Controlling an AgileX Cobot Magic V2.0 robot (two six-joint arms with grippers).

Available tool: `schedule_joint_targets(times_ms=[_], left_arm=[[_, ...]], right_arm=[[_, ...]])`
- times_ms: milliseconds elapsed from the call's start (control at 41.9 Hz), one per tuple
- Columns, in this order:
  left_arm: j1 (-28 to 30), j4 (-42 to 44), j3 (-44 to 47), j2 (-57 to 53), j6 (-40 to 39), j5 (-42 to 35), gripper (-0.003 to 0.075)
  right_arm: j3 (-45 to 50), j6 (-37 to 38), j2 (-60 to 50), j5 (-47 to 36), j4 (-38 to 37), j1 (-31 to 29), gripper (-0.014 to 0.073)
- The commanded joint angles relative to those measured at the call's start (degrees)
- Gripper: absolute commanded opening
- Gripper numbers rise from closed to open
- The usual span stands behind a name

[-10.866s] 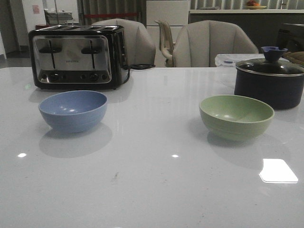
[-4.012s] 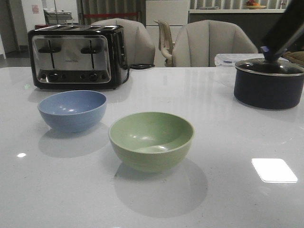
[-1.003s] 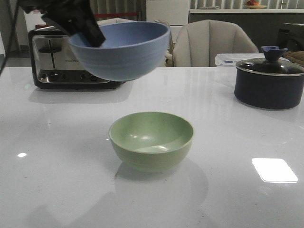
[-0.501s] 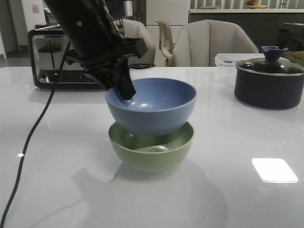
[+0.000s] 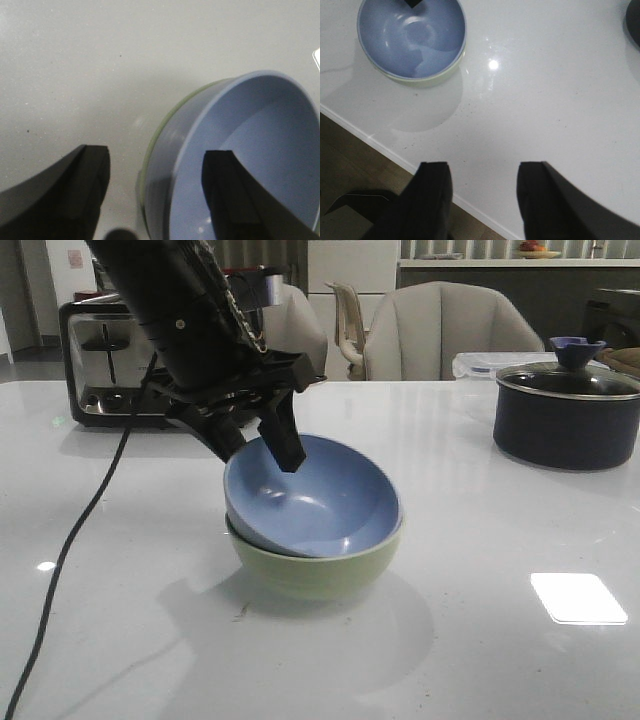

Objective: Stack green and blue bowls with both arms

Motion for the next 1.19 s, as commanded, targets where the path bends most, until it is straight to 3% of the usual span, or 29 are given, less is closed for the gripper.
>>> schedule_joint_targets(times_ms=[0,334,669,955,1170], left_arm=[[-0.4,-0.91,-1.86,-5.56,0.05,-1.35,0.0512],[-1.28,-0.23,0.4,-20.98,1.67,4.0,0.0512],[-2.89,4.78,17.92,-42.09,0.87,4.0,0.0512],[-2.89,23.43,32.65,-63.22,-20.16,4.0,0.0512],[-2.89,24.57,39.67,-75.68,-24.33,3.78,0.0512]], right_arm=[[-1.62,-0.53,-0.31,-3.38,-0.39,-0.11,0.0432],[-1.62,-0.53,-0.31,-3.38,-0.39,-0.11,0.0432],[-1.62,-0.53,-0.31,-3.38,-0.39,-0.11,0.0432],[-1.62,-0.53,-0.31,-3.38,-0.39,-0.11,0.0432],[-1.62,-0.53,-0.31,-3.38,-0.39,-0.11,0.0432]])
